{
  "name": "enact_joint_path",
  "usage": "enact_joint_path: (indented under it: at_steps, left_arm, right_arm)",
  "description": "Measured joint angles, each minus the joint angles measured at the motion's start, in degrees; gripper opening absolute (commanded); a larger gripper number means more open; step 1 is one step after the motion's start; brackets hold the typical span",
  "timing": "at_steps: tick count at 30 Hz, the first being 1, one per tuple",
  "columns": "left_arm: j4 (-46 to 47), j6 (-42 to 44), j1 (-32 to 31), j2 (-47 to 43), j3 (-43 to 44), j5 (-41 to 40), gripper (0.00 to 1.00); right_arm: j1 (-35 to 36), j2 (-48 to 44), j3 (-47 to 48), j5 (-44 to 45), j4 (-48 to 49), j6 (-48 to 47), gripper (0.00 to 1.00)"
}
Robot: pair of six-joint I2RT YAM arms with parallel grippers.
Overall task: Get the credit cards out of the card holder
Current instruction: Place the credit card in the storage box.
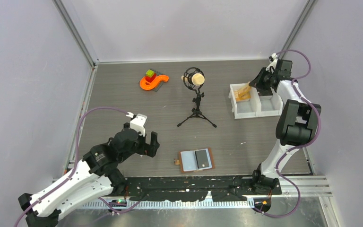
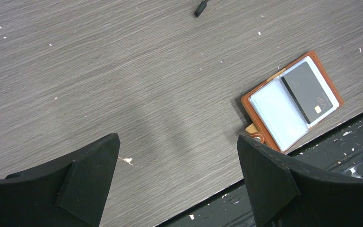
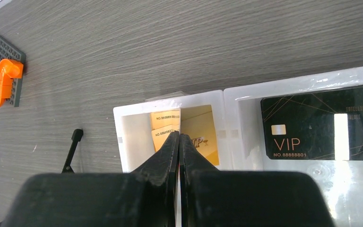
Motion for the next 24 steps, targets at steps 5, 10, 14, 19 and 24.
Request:
enact_joint_path:
  at_steps: [5,10,14,19,24]
  left_arm:
    - [0.02,0.07,0.44,0.83,0.42,0.07,1.00]
    - [0.17,0.11,0.66,1.03,0.85,0.22,1.00]
    - [0.17,0.11,0.90,1.05,0.90,0.44,1.00]
    - [0.15,0.07,0.96,0.96,0.90,0.46,1.00]
    - [-0.20,-0.15,0.96,-0.50,0.90,0.48,1.00]
  right_arm:
    - [-0.15,1.01,-0.46,-1.11,1.44,1.49,0.12]
    - [-0.15,1.14,-0.92,-1.20,2.95,2.71,0.20]
    - [-0.15,1.25,-0.92,-0.76,3.41,3.41,0.26]
    - [-0.15,1.25,-0.92,0.24,3.39,3.91,0.29]
    - [-0.15,1.25,-0.92,1.77,3.04,4.17,0.31]
